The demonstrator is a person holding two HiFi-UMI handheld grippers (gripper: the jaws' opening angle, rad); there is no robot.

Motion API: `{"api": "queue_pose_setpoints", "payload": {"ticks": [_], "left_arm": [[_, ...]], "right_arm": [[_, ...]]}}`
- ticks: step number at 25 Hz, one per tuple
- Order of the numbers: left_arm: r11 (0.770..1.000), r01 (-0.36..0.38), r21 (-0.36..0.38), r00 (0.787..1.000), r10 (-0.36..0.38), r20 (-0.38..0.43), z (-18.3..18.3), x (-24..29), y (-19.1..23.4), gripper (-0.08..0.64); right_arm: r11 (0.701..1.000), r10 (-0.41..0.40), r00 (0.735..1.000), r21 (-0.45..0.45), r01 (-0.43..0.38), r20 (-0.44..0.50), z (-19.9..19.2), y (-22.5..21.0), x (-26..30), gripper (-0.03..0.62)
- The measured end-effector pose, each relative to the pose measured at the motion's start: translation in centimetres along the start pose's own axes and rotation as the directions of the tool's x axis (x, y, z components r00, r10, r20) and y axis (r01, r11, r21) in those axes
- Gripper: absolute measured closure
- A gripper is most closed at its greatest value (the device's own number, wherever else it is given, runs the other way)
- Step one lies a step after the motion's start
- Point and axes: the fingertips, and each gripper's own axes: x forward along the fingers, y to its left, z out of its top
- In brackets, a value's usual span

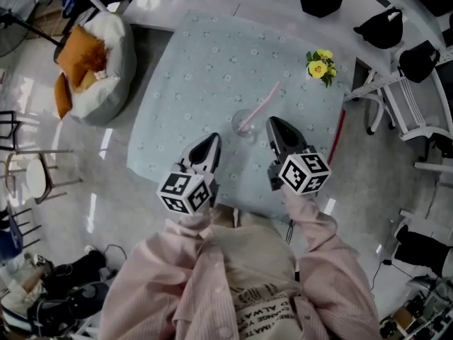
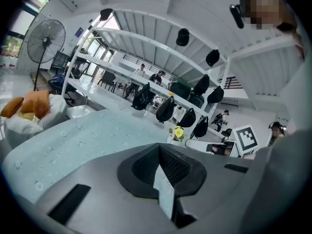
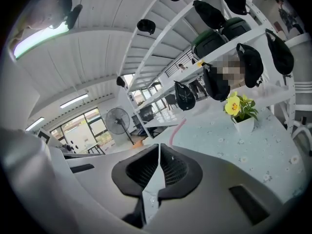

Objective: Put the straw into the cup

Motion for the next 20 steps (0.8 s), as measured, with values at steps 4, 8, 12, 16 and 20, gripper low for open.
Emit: {"api": "queue_pose_setpoints", "payload": {"ticks": [4,8,12,16,20], "left_arm": [[0.998,0.034,0.059,0.999,-0.035,0.015,1.6,-0.6,-1.4,0.561],[0.993,0.051,0.107,0.998,-0.054,0.031,3.2,-1.3,-2.4,0.561],[0.988,0.06,0.143,0.996,-0.068,0.053,4.7,-1.8,-3.2,0.561],[0.981,0.063,0.182,0.994,-0.079,0.077,6.2,-2.2,-3.8,0.561],[0.978,0.069,0.199,0.991,-0.091,0.101,7.3,-2.7,-4.2,0.561]], "right_arm": [[0.999,0.019,1.0,-0.043,-0.019,0.005,1.1,1.3,-1.3,0.589],[0.996,0.04,0.999,-0.081,-0.038,0.013,2.3,2.5,-2.4,0.591],[0.994,0.052,0.998,-0.094,-0.049,0.029,3.5,3.4,-3.5,0.591],[0.992,0.066,0.996,-0.111,-0.059,0.053,4.9,4.1,-4.3,0.591],[0.989,0.074,0.994,-0.136,-0.064,0.074,6.1,4.8,-5.1,0.592]]}}
